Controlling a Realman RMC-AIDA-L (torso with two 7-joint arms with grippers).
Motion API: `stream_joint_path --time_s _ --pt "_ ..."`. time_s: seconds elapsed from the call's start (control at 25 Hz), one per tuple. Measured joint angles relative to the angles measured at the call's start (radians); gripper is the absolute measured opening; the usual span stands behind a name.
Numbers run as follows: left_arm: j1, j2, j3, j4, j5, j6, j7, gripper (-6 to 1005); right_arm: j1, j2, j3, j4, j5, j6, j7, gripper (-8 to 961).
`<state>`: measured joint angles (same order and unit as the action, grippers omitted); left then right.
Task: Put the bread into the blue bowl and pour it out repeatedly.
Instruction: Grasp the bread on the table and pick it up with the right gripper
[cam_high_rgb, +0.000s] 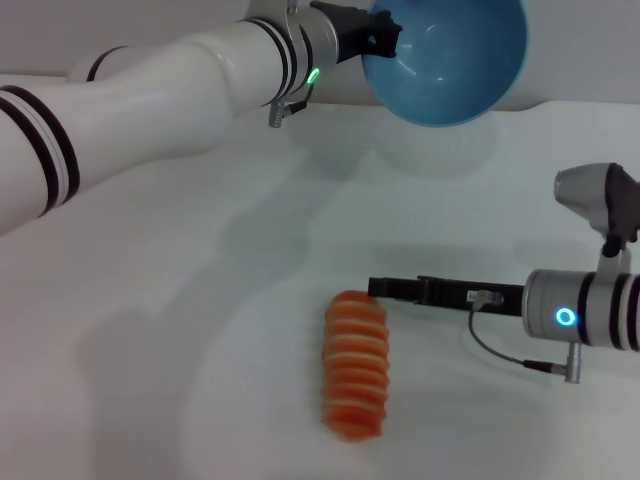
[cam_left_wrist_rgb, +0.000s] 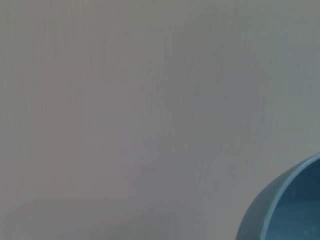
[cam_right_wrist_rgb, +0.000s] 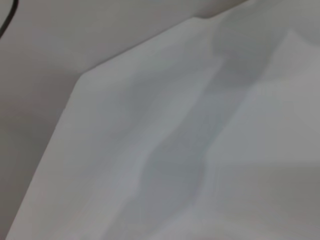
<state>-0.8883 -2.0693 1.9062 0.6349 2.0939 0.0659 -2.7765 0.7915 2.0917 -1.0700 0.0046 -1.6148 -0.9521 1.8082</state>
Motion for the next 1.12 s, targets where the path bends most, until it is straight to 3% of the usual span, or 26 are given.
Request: stream_joint_path --time_s 1.12 --pt "0.025 0.000 0.019 0.023 -0.008 -0.006 -0.001 -1 0.090 0.000 0.017 0.105 -0.005 0.047 0.023 596"
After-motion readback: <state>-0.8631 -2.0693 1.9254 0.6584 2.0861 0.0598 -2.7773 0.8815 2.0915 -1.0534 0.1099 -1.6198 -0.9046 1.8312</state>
